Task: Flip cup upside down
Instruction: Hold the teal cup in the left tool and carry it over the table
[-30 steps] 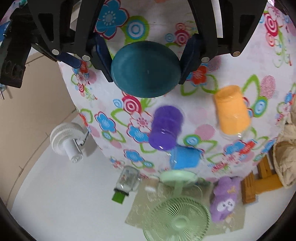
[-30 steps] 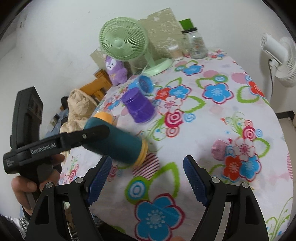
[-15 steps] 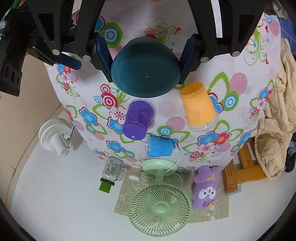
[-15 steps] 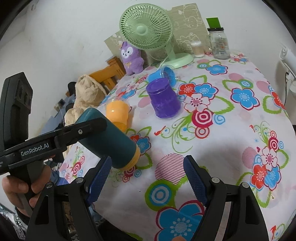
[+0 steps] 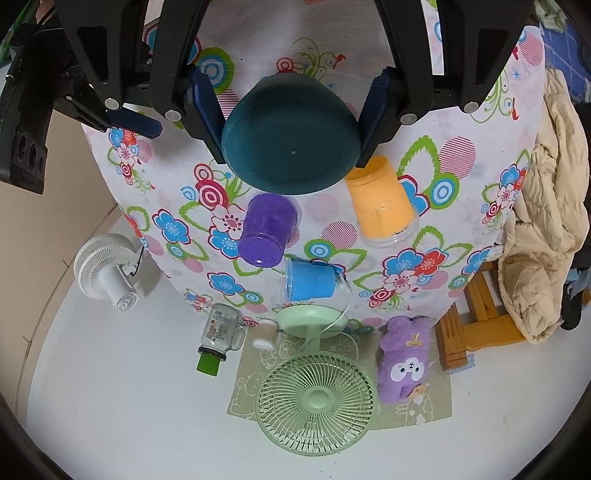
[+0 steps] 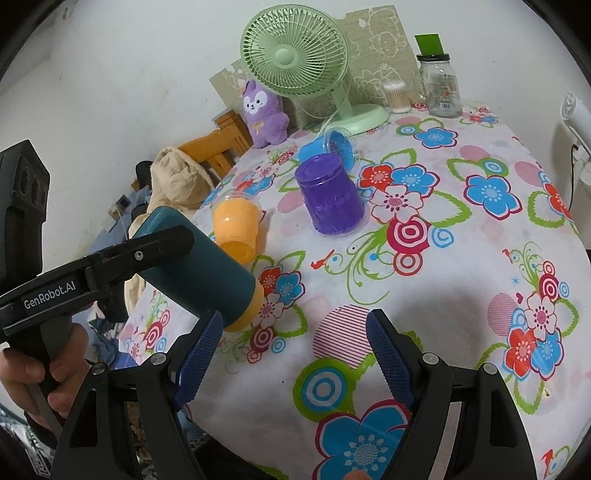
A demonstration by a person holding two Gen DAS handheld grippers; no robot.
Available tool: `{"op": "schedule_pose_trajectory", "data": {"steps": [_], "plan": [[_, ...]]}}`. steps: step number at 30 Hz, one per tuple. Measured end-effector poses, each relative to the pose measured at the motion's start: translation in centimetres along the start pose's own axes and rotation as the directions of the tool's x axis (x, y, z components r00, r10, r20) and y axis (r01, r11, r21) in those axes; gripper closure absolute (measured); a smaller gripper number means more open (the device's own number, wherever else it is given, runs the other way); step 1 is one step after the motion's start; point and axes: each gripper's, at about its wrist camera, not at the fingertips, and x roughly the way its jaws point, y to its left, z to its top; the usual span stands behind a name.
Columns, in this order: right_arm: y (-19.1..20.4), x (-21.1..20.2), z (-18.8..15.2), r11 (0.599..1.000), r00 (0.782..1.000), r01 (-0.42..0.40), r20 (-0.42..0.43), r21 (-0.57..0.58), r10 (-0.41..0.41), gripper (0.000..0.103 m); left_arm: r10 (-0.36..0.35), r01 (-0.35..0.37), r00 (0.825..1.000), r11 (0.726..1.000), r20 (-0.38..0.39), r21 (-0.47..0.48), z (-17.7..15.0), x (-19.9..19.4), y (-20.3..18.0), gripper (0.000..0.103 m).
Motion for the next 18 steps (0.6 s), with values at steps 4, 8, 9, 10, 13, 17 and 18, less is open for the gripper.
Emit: {"op": "schedule_pose_trajectory", "data": {"steps": [4, 8, 9, 10, 13, 17, 18], "plan": [[-0.1, 0.2, -0.1, 1.0, 1.0, 0.001, -0.003, 0.006, -0.001, 0.021, 0.005, -0.005, 1.0, 1.0, 0.009, 0.002, 0.0, -0.2, 0.1, 0.035], [-0.2, 0.4, -0.1, 1.0, 1.0, 0.002, -0.006, 0.008, -0.002, 0.021, 0.005, -0.005, 1.0, 1.0, 0.022, 0.003, 0.2, -0.7, 0.1, 0.035], [-0.2, 0.4, -0.1, 1.0, 1.0, 0.001, -0.007, 0.008, -0.001, 0.021, 0.003, -0.003, 1.0, 1.0, 0.024, 0.004, 0.2, -0.8, 0.1, 0.035], [-0.2, 0.4, -0.1, 1.0, 1.0, 0.001, -0.008, 0.008, -0.001, 0.021, 0.002, -0.002, 1.0, 1.0, 0.026, 0.004, 0.2, -0.9, 0.1, 0.035], [-0.2, 0.5, -0.1, 1.0, 1.0, 0.0, -0.01, 0.008, 0.0, 0.021, 0.003, -0.004, 1.0, 1.0, 0.031, 0.008, 0.3, -1.1, 0.0, 0.035], [-0.1, 0.5, -0.1, 1.0, 1.0, 0.001, -0.011, 0.008, -0.001, 0.021, 0.007, -0.007, 0.999, 1.0, 0.035, 0.011, 0.2, -1.2, 0.0, 0.035], [-0.2, 0.5, -0.1, 1.0, 1.0, 0.001, -0.011, 0.008, -0.001, 0.021, 0.008, -0.009, 0.999, 1.0, 0.035, 0.011, 0.2, -1.2, 0.0, 0.035]]}}
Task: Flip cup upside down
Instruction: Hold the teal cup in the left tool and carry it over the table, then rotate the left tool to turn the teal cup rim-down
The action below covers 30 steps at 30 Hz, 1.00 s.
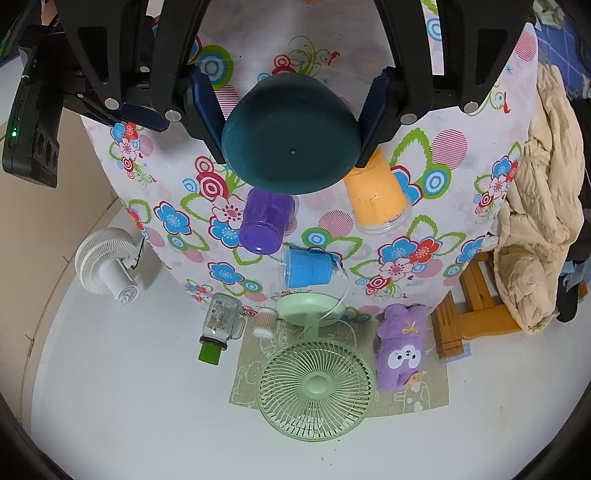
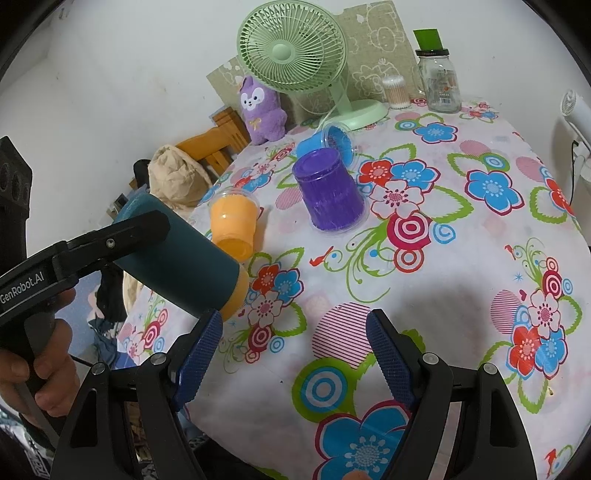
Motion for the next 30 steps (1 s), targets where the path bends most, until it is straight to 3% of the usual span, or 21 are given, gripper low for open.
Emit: {"op": "schedule_pose_trajectory", "data": {"steps": [7, 9, 11, 15, 30], "plan": [[0.0, 0.1, 0.0, 1.0, 1.0, 0.004, -0.006, 0.001, -0.004, 0.021, -0.006, 0.006, 1.0, 1.0, 0.001, -0.006, 0.0, 0.1, 0.2, 0.035], [0.0, 0.2, -0.1, 1.0, 1.0, 0.005, -0.009, 0.002, -0.005, 0.021, -0.012, 0.012, 1.0, 1.0, 0.001, -0.004, 0.1, 0.1, 0.3, 0.022], [0.0, 0.3, -0.1, 1.0, 1.0, 0.006, -0.01, 0.001, -0.006, 0.021, -0.024, 0.024, 1.0, 1.0, 0.013, -0.012, 0.0, -0.1, 0.4, 0.017], [0.1, 0.5, -0.2, 1.0, 1.0, 0.008, -0.019, -0.001, -0.008, 0.021, -0.025, 0.025, 0.999, 0.999, 0.02, -0.022, 0.1, -0.2, 0.6, 0.012], [-0.4, 0.9, -0.2, 0.999, 0.999, 0.034, -0.028, 0.011, -0.034, 0.014, -0.034, 0.034, 0.999, 0.999, -0.03, -0.014, -0.5, 1.6, 0.4, 0.011]]}}
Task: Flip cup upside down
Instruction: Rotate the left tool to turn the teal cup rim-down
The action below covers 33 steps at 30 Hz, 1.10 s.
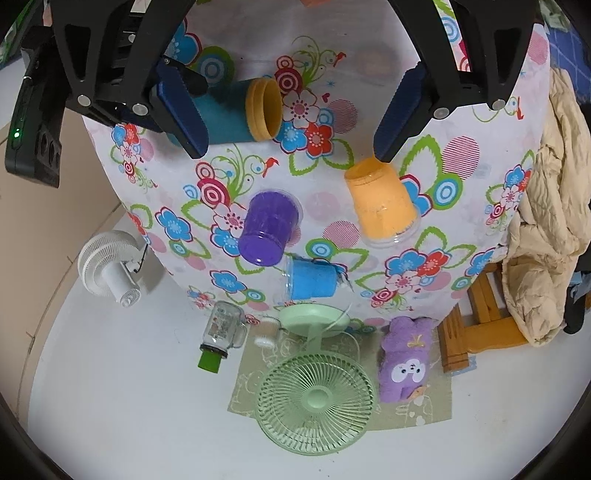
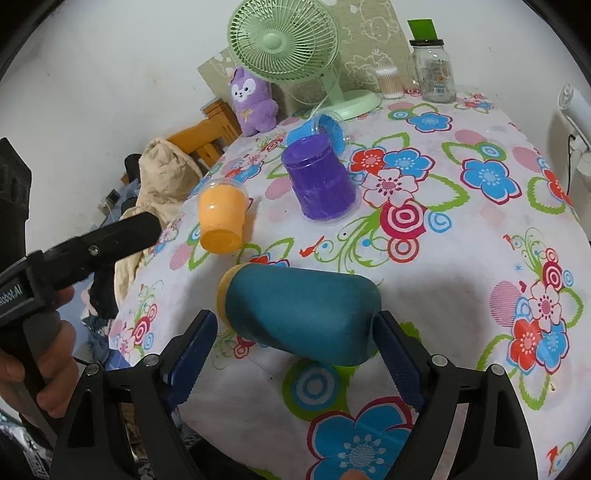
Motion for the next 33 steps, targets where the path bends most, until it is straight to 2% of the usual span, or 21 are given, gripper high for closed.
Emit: {"op": "schedule_pose_trajectory", "data": {"steps": [4, 7, 11, 14, 17, 19, 22, 24, 25, 27, 28, 30, 31, 33], "plan": [[-0.6, -0.8, 0.1, 1.0, 1.0, 0.013, 0.018, 0.012, -0.013, 0.014, -0.005, 0.006, 1.0, 1.0, -0.015, 0.029, 0.1, 0.6, -0.5, 0.01], [-1.8, -2.1, -0.1, 0.999, 0.998, 0.042, 0.046, 0.033, -0.044, 0.014, -0.033, 0.041, 0.997, 0.991, -0.067, 0.125, -0.1, 1.7, -2.2, 0.008], [-4.9, -4.8, -1.3, 0.991, 0.993, 0.075, 0.084, 0.106, -0.084, 0.014, -0.11, 0.158, 0.979, 0.942, -0.174, 0.296, -0.3, 4.1, -5.5, 0.007], [-8.1, -7.1, -3.1, 0.979, 0.989, 0.083, 0.103, 0.188, -0.104, 0.014, -0.104, 0.195, 0.966, 0.895, -0.238, 0.402, -0.5, 6.0, -7.6, 0.007], [-11.5, -9.3, -5.0, 0.956, 0.983, 0.097, 0.125, 0.276, -0.136, 0.014, -0.042, 0.185, 0.965, 0.81, -0.258, 0.556, -1.3, 7.7, -10.1, 0.007], [-13.6, -10.7, -6.2, 0.937, 0.978, 0.094, 0.145, 0.337, -0.15, 0.014, 0.005, 0.186, 0.961, 0.725, -0.275, 0.663, -2.4, 9.1, -12.1, 0.007], [-15.4, -12.1, -7.3, 0.917, 0.973, 0.072, 0.174, 0.393, -0.151, 0.014, 0.114, 0.127, 0.966, 0.575, -0.232, 0.808, -4.3, 10.9, -14.1, 0.006], [-15.6, -12.5, -7.7, 0.917, 0.974, 0.051, 0.185, 0.395, -0.133, 0.014, 0.197, 0.074, 0.96, 0.509, -0.2, 0.857, -5.0, 12.5, -14.6, 0.007], [-15.5, -12.6, -7.8, 0.919, 0.975, 0.042, 0.187, 0.392, -0.125, 0.014, 0.22, 0.062, 0.956, 0.498, -0.195, 0.865, -5.0, 13.1, -14.5, 0.004], [-15.2, -12.5, -7.8, 0.925, 0.977, 0.029, 0.187, 0.379, -0.107, 0.014, 0.203, 0.087, 0.952, 0.537, -0.228, 0.839, -4.0, 13.3, -14.1, 0.013], [-15.1, -12.4, -7.8, 0.927, 0.977, 0.024, 0.186, 0.374, -0.1, 0.014, 0.211, 0.078, 0.951, 0.547, -0.228, 0.833, -3.6, 13.4, -13.9, 0.017], [-14.7, -12.0, -7.5, 0.932, 0.979, 0.014, 0.185, 0.362, -0.086, 0.014, 0.217, 0.079, 0.947, 0.562, -0.238, 0.824, -3.2, 13.6, -13.7, 0.018], [-14.5, -11.8, -7.3, 0.935, 0.98, 0.008, 0.184, 0.355, -0.078, 0.014, 0.217, 0.081, 0.946, 0.562, -0.241, 0.823, -3.2, 13.5, -13.6, 0.019], [-14.0, -11.2, -7.0, 0.939, 0.982, -0.002, 0.18, 0.343, -0.063, 0.014, 0.225, 0.074, 0.947, 0.546, -0.231, 0.835, -3.4, 13.5, -13.8, 0.021]]}}
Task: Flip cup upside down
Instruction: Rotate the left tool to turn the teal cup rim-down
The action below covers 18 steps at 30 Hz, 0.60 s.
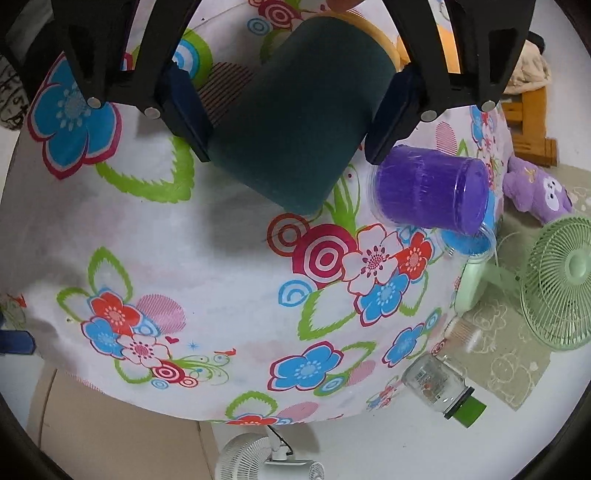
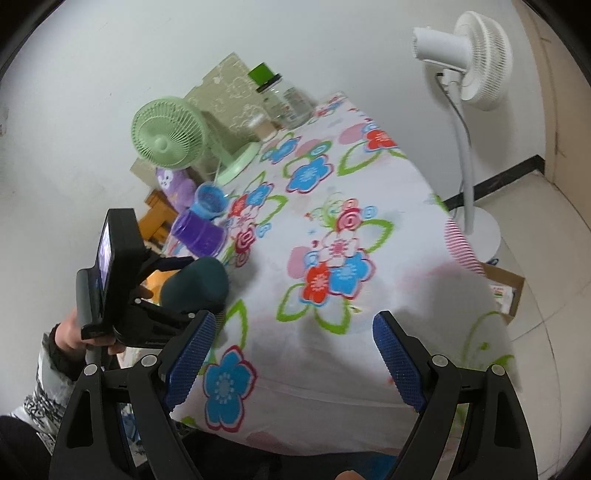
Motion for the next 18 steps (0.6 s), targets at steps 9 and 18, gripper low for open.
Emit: {"op": "schedule_pose_trajectory", "data": {"steps": [9, 18], "plan": [[3.6, 2.2, 0.5, 0.996, 0.998, -0.047, -0.038, -0.074, 0.044, 0.014, 0.003, 0.018, 0.99, 0.989, 0.144, -0.147, -0.8, -4.6, 2.9, 0.032], [8.1, 3.6, 1.2, 0.983, 0.996, -0.082, -0.06, -0.167, 0.073, 0.014, 0.022, 0.109, 0.947, 0.917, 0.321, -0.384, -4.4, -10.5, 7.8, 0.035]]}}
